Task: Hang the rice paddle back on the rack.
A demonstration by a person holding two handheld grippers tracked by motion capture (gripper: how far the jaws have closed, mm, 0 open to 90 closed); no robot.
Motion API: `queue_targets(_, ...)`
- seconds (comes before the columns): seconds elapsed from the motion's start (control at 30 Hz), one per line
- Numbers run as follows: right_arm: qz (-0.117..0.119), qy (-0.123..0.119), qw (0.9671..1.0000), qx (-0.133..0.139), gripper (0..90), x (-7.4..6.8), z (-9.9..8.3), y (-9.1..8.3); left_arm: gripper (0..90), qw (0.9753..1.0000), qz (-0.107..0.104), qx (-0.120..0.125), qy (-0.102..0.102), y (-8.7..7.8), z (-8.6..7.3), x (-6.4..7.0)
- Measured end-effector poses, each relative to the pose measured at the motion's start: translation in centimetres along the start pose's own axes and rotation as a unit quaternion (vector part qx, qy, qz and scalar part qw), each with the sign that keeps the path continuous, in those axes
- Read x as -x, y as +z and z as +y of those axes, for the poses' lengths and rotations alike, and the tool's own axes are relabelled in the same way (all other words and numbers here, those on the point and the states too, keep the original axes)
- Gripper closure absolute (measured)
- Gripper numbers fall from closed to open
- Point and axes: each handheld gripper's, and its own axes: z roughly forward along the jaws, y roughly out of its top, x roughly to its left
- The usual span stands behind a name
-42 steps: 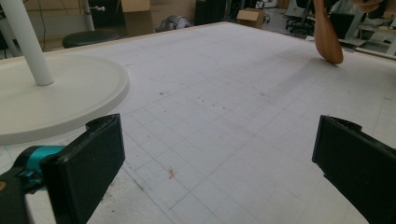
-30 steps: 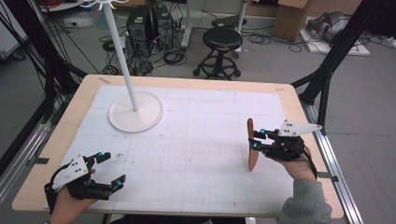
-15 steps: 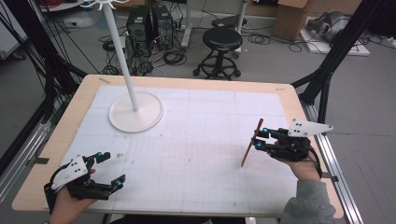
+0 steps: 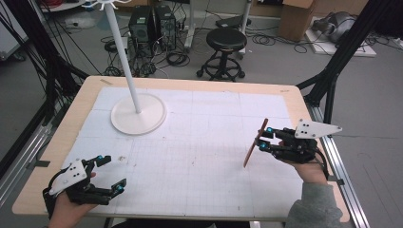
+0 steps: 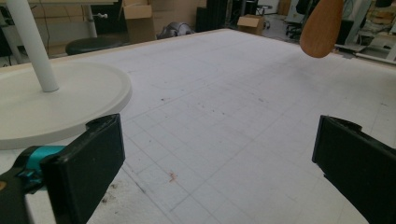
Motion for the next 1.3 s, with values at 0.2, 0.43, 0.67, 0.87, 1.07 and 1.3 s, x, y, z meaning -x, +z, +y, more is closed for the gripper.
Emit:
queue_targets(0.2, 0.007, 0.017, 0.9994, 0.028, 64.4, 0.0, 0.2, 0.3, 3.0, 1.0, 0.0, 0.001, -0.003, 0.0, 0.0, 0.0)
queue_targets(0.43, 0.006, 0.014, 0.9992, 0.036, 64.3, -0.2, 1.2, 0.7, 3.0, 1.0, -0.005, 0.0, -0.004, 0.3, -0.1, -0.1)
queue_targets(0.67, 0.002, 0.01, 0.9994, 0.034, 64.3, -0.2, 3.2, 1.8, 3.0, 0.9998, -0.012, 0.002, -0.013, 0.8, 0.0, -0.2)
queue_targets(0.87, 0.013, -0.002, 0.9997, 0.019, 64.3, -0.6, 5.4, 3.2, 3.0, 0.9998, -0.014, 0.005, -0.012, 1.1, 0.2, -0.3)
queue_targets(1.07, 0.03, -0.011, 0.9994, 0.011, 64.2, -0.5, 6.8, 4.9, 3.0, 0.9998, -0.018, 0.002, -0.01, 1.5, 0.2, -0.3)
queue_targets(1.3, 0.061, -0.014, 0.9979, 0.02, 64.3, 0.3, 7.8, 6.6, 3.0, 0.9998, -0.016, 0.001, -0.01, 1.5, 0.2, -0.4)
